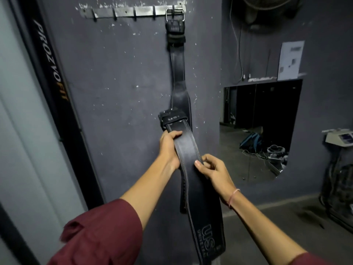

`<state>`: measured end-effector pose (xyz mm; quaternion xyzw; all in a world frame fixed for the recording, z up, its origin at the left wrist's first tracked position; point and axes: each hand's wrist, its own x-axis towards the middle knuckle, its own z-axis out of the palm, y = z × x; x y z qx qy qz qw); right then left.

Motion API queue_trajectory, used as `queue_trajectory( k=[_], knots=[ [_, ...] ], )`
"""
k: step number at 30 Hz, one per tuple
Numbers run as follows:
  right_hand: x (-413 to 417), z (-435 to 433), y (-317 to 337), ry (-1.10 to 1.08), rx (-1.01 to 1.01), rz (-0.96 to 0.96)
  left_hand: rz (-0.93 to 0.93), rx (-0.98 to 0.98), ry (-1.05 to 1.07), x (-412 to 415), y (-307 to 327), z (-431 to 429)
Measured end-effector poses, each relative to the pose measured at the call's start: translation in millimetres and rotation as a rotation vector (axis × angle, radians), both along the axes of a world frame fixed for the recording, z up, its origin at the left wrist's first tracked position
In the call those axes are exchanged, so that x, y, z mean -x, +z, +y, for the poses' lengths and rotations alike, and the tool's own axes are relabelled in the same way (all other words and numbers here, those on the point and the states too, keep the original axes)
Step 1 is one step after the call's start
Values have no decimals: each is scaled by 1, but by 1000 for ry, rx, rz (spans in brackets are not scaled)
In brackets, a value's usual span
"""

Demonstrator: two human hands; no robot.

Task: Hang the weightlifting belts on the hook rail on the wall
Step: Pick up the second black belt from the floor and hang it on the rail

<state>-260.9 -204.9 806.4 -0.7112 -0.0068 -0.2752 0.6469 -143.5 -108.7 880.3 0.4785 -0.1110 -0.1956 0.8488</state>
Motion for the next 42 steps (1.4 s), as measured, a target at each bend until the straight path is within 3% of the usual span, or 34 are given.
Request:
queue_trajectory(
  k=[4, 7, 13, 20, 23, 27, 33, 35, 40, 42],
  knots=[
    [-26, 9, 22, -83, 31, -104, -255, -51, 88, 9, 24, -5],
    [-44, 8, 48, -123, -77, -215, -388, -75, 50, 9, 29, -9],
    [-54, 4, 80, -137, -63, -253, -415, -84, 148, 0, 52, -18],
    [-35, 26, -22, 15, -88, 31, -472, -69, 226, -31, 71, -7],
    [-47, 31, 17, -26, -9, -68, -458, -62, 204, -42, 71, -5],
    [-77, 23, 85, -120, -64, -254, -484, -56, 151, -40, 76, -6],
    [-63, 28, -3, -66, -115, -64, -494, -47, 202, -48, 96, -8],
    [-73, 20, -7, -122, -155, -27, -560, -102, 217, -52, 92, -9],
    [-87, 14, 36, -223, -164, -163, -905, -454, 248, -40, 58, -2],
    [-87, 12, 66, -263, -140, -201, -982, -462, 258, -29, 31, 4]
  ],
)
